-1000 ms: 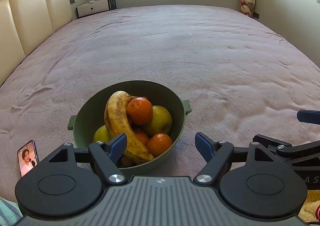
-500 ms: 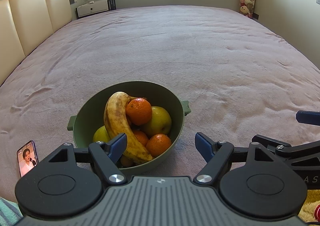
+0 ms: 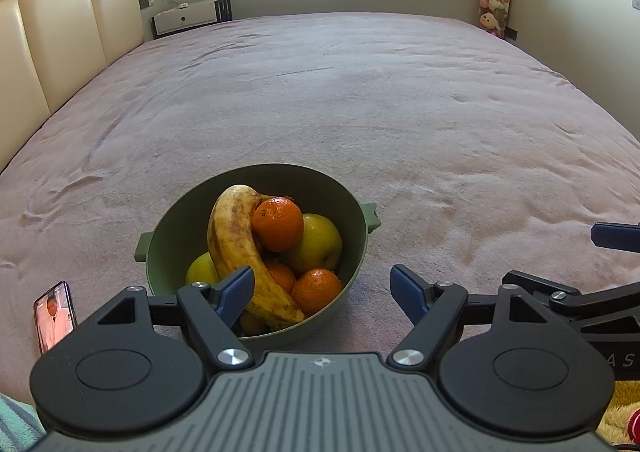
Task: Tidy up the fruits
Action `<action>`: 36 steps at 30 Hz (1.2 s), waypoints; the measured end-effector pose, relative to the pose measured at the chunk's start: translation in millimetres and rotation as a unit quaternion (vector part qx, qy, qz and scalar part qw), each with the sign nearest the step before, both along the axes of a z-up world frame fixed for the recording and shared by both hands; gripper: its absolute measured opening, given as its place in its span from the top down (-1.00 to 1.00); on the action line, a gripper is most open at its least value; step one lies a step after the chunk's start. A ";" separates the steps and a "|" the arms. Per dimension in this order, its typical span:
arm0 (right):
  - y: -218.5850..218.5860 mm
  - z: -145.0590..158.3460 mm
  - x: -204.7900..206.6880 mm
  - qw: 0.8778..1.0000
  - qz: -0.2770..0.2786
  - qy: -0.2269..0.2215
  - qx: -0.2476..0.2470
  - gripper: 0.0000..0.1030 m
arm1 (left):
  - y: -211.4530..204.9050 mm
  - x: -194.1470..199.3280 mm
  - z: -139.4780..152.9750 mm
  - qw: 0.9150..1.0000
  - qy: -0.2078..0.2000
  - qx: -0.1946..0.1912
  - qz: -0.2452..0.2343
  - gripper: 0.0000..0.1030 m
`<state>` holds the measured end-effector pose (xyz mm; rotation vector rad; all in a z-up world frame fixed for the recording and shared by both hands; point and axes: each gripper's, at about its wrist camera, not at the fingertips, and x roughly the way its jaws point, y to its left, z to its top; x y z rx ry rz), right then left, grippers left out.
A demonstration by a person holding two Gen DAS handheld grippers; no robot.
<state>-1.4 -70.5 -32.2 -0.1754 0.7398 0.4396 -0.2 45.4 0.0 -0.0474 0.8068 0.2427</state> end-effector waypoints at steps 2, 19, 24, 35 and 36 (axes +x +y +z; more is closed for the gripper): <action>0.0 -0.1 0.0 1.000 0.000 0.000 0.000 -0.92 | 0.3 -0.5 0.2 1.000 -0.002 0.000 0.000 -0.76; 0.6 -0.5 -0.2 1.000 0.000 0.000 0.000 -0.92 | 0.9 -2.5 1.3 1.000 -0.004 0.003 0.000 -0.75; 0.6 -0.4 -0.2 1.000 0.000 0.000 0.000 -0.92 | 1.4 -3.0 1.8 1.000 -0.005 0.005 0.001 -0.75; 0.9 -0.4 -0.5 1.000 0.000 0.000 0.000 -0.92 | 2.7 -3.1 2.4 1.000 -0.007 0.006 0.001 -0.75; 1.0 -0.4 -0.5 1.000 0.000 0.000 0.000 -0.92 | 2.8 -3.4 2.7 1.000 -0.008 0.006 0.001 -0.75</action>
